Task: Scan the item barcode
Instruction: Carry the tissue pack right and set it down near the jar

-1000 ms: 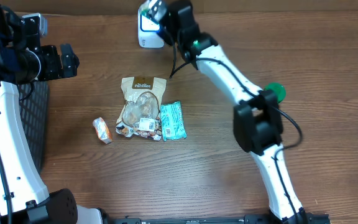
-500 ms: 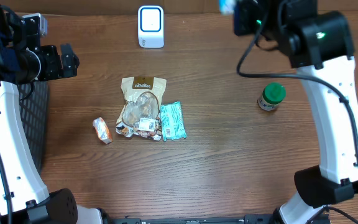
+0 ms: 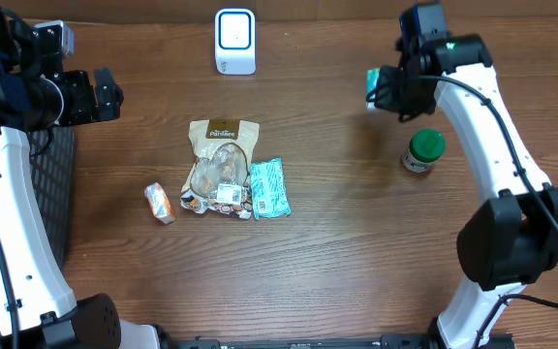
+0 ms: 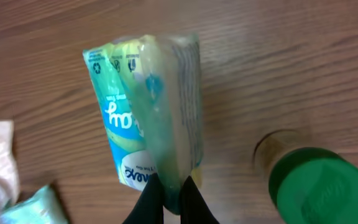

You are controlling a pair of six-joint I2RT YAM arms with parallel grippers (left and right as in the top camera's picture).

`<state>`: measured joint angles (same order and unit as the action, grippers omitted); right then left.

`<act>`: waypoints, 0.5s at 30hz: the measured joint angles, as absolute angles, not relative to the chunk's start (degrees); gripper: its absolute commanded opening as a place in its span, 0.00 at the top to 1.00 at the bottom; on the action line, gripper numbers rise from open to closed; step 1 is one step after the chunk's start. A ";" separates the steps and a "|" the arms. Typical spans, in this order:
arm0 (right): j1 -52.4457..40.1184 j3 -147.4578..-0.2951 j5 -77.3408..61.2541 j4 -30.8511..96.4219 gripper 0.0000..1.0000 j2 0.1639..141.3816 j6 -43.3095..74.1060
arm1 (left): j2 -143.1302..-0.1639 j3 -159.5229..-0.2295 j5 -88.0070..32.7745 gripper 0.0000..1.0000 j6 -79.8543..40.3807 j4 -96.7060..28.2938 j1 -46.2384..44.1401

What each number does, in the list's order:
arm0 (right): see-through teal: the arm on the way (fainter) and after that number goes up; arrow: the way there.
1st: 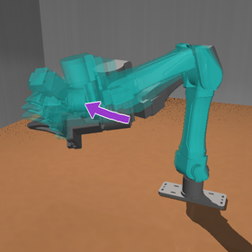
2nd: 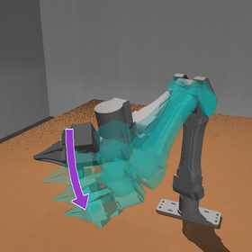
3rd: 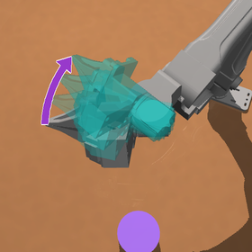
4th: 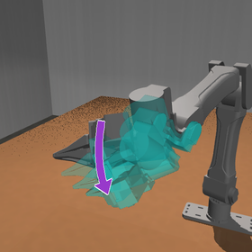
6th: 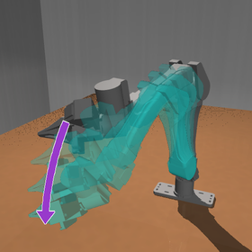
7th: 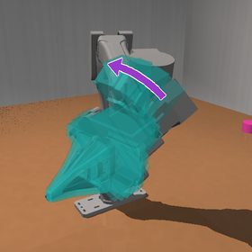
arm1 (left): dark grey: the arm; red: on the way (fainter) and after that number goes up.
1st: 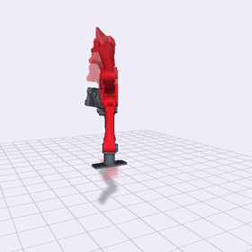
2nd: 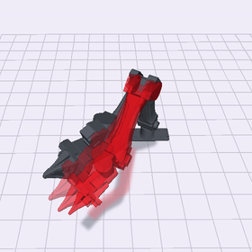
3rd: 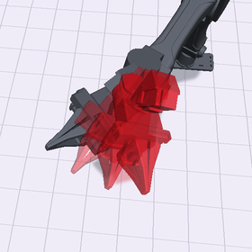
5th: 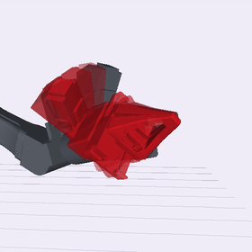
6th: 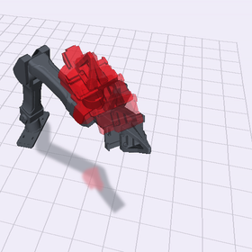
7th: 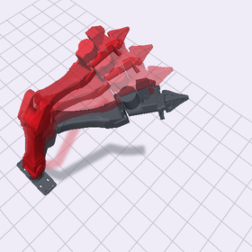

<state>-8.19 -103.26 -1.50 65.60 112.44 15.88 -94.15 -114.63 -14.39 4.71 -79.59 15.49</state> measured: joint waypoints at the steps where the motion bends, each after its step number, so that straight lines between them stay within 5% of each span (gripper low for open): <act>1: -7.86 -101.51 -1.48 64.07 0.96 112.44 15.88 | -94.15 -114.63 -14.39 0.00 4.71 -79.55 15.49; 8: -6.07 -92.90 -0.51 56.55 0.96 112.44 16.25 | -94.15 -114.63 -14.39 0.00 4.71 -79.57 15.49; 15: -5.50 -91.35 0.86 56.34 0.74 112.44 16.47 | -94.15 -114.63 -14.39 0.00 4.71 -79.55 15.49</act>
